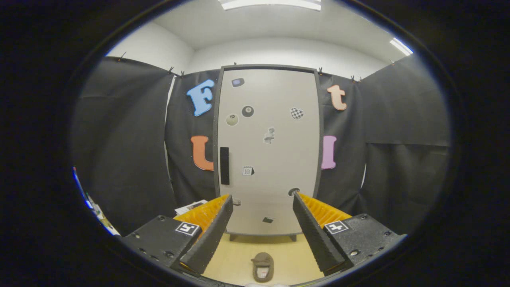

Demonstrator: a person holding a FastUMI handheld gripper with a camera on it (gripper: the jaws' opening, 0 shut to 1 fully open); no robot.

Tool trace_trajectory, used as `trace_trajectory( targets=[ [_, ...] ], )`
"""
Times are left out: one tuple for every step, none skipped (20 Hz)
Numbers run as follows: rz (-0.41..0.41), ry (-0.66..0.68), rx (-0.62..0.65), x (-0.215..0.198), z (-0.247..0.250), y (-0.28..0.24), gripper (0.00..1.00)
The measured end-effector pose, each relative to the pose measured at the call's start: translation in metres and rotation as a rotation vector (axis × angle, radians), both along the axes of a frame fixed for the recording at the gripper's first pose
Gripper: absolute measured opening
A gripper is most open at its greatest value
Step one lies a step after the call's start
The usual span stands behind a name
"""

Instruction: Open the shoe cabinet door, grab the shoes and put them into the shoe cabinet, then close the shoe cabinet door.

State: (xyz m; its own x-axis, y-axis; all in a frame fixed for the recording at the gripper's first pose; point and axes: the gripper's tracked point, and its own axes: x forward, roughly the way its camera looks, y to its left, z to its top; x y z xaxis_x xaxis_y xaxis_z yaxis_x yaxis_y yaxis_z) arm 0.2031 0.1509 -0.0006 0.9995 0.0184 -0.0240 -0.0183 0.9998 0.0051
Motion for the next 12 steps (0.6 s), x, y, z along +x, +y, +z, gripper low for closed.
trace_trajectory(
  targets=[
    [0.013, 0.006, 0.002, 0.017, 0.002, 0.010, 0.99],
    [0.026, 0.005, 0.008, 0.032, 0.001, 0.020, 0.99],
    [0.041, 0.015, 0.013, 0.049, 0.000, 0.029, 0.99],
    [0.059, 0.019, 0.015, 0.066, -0.001, 0.039, 0.99],
    [0.075, 0.025, 0.016, 0.083, -0.002, 0.048, 0.99],
    [0.087, 0.021, 0.018, 0.099, -0.003, 0.056, 0.99],
    [0.095, 0.024, 0.021, 0.114, -0.004, 0.063, 0.99],
    [0.110, 0.039, 0.024, 0.129, -0.006, 0.071, 0.99],
    [0.120, 0.052, 0.031, 0.147, -0.010, 0.077, 0.99],
    [0.119, 0.052, 0.039, 0.165, -0.010, 0.080, 0.99],
    [0.116, 0.054, 0.035, 0.183, -0.010, 0.082, 0.99],
    [0.107, 0.053, 0.025, 0.199, -0.010, 0.083, 0.99]
  ],
)
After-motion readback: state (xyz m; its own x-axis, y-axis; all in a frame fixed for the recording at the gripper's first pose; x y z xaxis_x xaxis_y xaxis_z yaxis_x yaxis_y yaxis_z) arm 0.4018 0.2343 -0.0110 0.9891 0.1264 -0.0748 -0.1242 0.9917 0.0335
